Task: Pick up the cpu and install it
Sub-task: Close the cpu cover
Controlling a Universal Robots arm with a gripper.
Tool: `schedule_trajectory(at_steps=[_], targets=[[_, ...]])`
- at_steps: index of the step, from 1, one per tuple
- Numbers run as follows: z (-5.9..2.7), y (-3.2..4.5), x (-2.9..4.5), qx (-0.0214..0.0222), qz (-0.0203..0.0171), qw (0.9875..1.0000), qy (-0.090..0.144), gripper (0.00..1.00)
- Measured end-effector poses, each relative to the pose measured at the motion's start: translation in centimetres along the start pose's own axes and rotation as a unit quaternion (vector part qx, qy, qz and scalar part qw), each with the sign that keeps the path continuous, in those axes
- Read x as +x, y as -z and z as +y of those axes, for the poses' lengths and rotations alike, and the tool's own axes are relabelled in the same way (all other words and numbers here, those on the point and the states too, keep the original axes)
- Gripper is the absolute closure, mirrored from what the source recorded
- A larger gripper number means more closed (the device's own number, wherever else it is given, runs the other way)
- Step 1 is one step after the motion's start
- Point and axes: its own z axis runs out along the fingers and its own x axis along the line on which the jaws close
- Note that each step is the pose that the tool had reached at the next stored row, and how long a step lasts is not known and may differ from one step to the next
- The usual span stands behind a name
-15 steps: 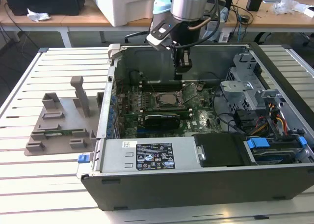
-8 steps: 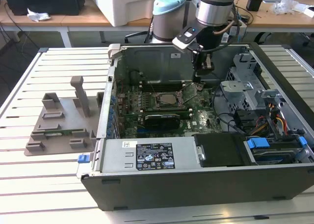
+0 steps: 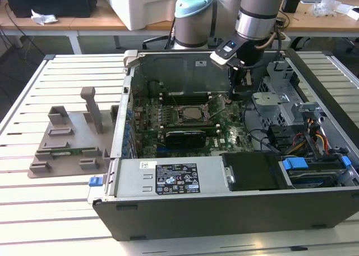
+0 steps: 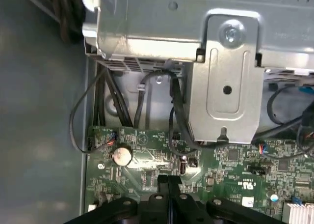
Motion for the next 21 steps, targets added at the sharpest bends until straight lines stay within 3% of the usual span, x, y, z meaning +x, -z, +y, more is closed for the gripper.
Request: schedule_trajectory(at_steps=[4,8,10,12,13,21], targets=[[-0.78,-0.78,0.06,0.0,0.0,1.0,0.0,0.89],[-1.59,-0.82,0.11,-0.0003,-0.0001,1.0,0.0,0.89],[-2.23,-0.85,0.15,-0.0006,-0.0001,1.0,0.0,0.89],[-3.79,-0.92,0.25,-0.0012,-0.0001,1.0,0.0,0.89],[-4.12,-0.94,0.27,-0.0012,-0.0001,1.0,0.0,0.89],[-5.31,-0.99,0.35,-0.0012,-0.0001,1.0,0.0,0.89]])
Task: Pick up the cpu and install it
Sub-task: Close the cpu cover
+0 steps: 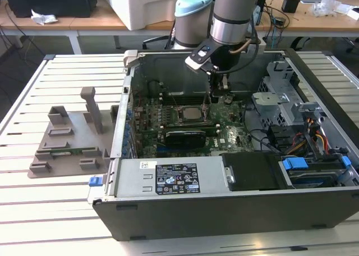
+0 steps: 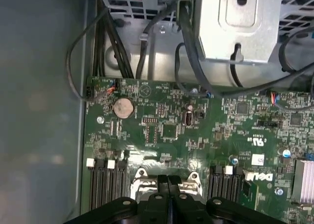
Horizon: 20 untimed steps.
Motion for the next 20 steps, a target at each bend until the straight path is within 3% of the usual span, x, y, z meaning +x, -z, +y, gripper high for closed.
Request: schedule_trajectory(at_steps=[6,8,14,18,20], targets=[[-1.58,-0.33,0.11,0.0,0.0,1.0,0.0,0.89],[-3.48,-1.2,0.23,0.0,0.0,1.0,0.0,0.89],[-7.29,-2.95,0.49,0.0,0.0,1.0,0.0,0.89],[-7.66,-3.96,0.52,0.0,0.0,1.0,0.0,0.89],[-7.67,-4.03,0.52,0.0001,-0.0001,1.0,0.0,0.89]])
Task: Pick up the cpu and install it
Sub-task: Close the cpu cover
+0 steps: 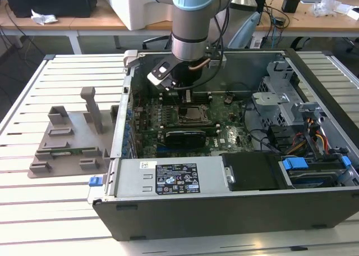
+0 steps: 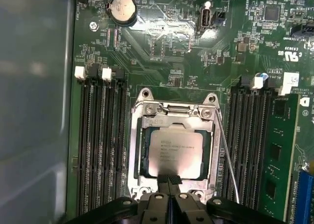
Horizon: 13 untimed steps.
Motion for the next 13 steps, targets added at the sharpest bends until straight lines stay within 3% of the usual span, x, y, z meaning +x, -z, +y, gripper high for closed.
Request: schedule_trajectory(at_steps=[4,7,10,11,13], targets=[[0.48,-0.05,-0.03,-0.0001,0.0005,1.0,0.0,0.89],[2.48,0.04,-0.15,0.0,0.0005,1.0,0.0,0.89],[3.75,0.15,-0.23,0.0006,0.0006,1.0,0.0,0.89],[3.78,0.53,-0.23,0.0006,0.0007,1.0,0.0,0.89],[3.7,2.29,-0.25,0.0006,0.0006,1.0,0.0,0.89]])
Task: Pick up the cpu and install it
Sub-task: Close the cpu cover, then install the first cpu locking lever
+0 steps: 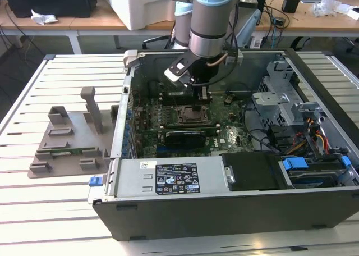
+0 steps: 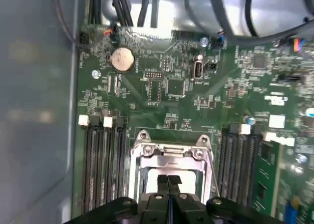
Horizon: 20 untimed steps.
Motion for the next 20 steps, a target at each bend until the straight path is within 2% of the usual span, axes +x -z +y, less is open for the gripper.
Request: schedule_trajectory(at_steps=[2,4,7,17,18,20], targets=[[-0.08,1.83,-0.01,0.0,0.0,1.0,0.0,0.89],[-0.12,2.83,-0.02,0.0,-0.0001,1.0,0.0,0.89],[-0.21,4.91,-0.03,0.0001,-0.0001,1.0,0.0,0.89],[-0.21,4.95,-0.03,0.0,-0.0001,1.0,0.0,0.89],[-0.21,4.95,-0.02,0.0,-0.0007,0.9999,0.015,0.89],[-0.21,4.95,-0.02,-0.0003,-0.0022,0.9987,0.051,0.89]])
